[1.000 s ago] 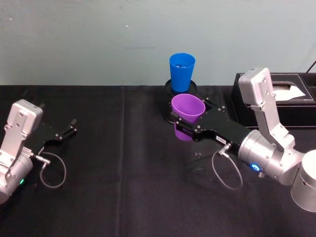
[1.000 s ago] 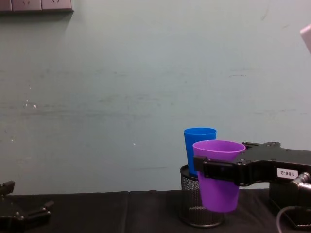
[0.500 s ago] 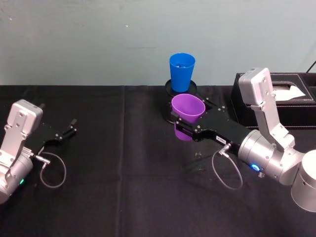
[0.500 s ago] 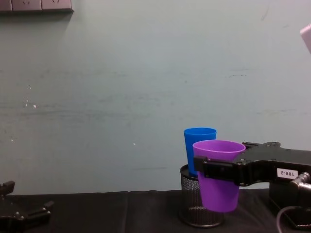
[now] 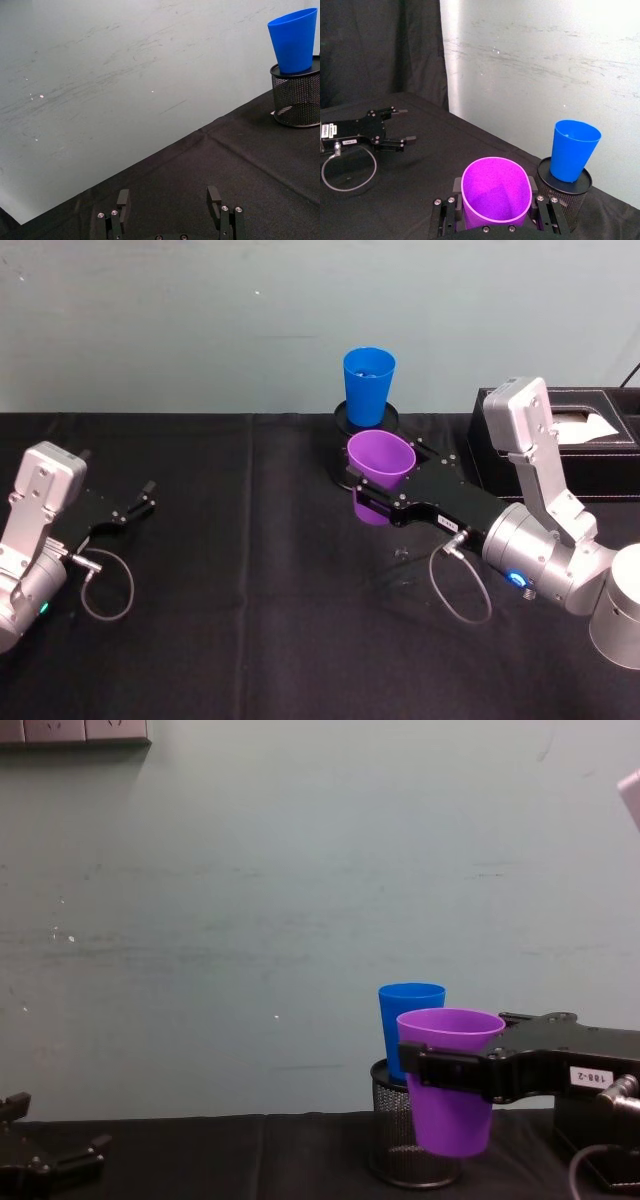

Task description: Pick up one cup with a gripper and tap it against the other cup.

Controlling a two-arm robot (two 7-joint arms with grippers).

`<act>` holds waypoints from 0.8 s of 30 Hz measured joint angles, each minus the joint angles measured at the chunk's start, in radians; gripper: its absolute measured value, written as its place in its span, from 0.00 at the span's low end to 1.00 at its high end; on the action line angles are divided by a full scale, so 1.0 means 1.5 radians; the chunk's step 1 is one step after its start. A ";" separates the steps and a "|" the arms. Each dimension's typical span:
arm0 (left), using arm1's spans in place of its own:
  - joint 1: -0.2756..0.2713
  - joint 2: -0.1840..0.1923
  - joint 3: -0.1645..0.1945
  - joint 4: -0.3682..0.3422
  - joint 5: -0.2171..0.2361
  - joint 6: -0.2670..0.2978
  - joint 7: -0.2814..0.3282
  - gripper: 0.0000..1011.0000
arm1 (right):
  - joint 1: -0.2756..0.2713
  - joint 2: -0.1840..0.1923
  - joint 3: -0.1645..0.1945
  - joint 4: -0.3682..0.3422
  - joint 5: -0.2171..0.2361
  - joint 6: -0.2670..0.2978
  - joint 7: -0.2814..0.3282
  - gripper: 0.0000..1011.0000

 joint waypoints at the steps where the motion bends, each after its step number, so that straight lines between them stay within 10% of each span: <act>1: 0.000 0.000 0.000 0.000 0.000 0.000 0.000 0.99 | 0.000 0.000 0.000 0.000 0.000 0.000 0.000 0.71; 24: 0.000 0.000 0.000 0.000 0.000 0.000 0.000 0.99 | 0.036 -0.001 0.002 0.017 0.001 0.008 0.013 0.71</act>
